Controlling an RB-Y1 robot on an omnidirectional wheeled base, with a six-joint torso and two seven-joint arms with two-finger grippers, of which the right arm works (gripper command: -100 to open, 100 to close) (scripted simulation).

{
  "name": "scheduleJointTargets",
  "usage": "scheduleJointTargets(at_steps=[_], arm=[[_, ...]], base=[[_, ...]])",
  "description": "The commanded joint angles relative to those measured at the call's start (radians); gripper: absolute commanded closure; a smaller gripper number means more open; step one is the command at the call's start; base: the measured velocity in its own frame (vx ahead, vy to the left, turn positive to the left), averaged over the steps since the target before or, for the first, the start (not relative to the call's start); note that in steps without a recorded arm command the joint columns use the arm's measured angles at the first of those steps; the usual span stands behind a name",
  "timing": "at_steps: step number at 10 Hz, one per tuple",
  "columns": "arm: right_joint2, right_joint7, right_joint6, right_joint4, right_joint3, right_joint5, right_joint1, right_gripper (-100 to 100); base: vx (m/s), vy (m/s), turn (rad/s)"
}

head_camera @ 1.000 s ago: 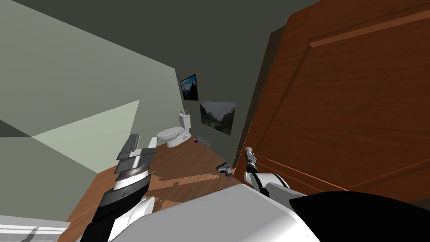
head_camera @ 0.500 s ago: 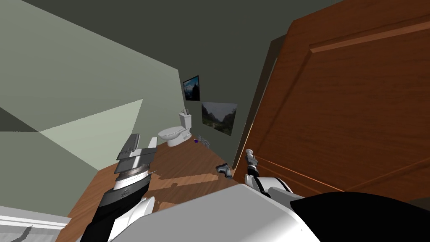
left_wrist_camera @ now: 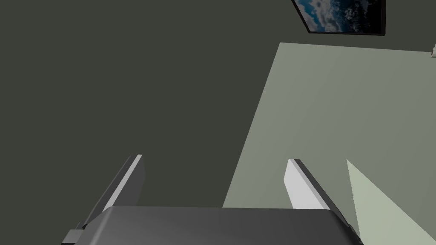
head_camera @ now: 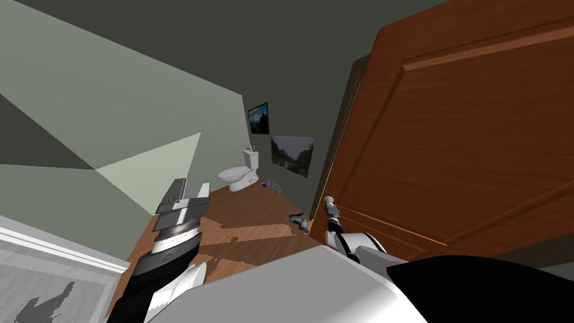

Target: Pull the door open

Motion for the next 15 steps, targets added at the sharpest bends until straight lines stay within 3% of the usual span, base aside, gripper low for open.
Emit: scheduleJointTargets(at_steps=[1, 4, 5, 6, 10, 13, 15], arm=[[0.012, 0.002, 0.026, -0.036, 0.006, 0.006, 0.023, 100], [0.016, -0.029, 0.034, -0.035, 0.048, 0.045, 0.01, 100], [0.016, -0.029, 0.034, -0.035, 0.048, 0.045, 0.01, 100], [0.01, -0.033, 0.013, -0.011, 0.048, 0.045, -0.007, 100], [0.018, -0.065, 0.013, -0.023, 0.092, 0.086, -0.008, 100], [0.018, -0.065, 0.013, -0.023, 0.092, 0.086, -0.008, 100], [0.021, -0.086, 0.011, -0.019, 0.12, 0.113, -0.01, 100]], base=[[-0.167, 0.001, 0.042], [-0.245, -0.001, 0.066], [-0.169, 0.01, 0.037], [-0.058, 0.011, 0.015], [-0.185, -0.007, 0.045], [-0.088, 0.001, 0.013], [-0.201, 0.0, 0.051]])
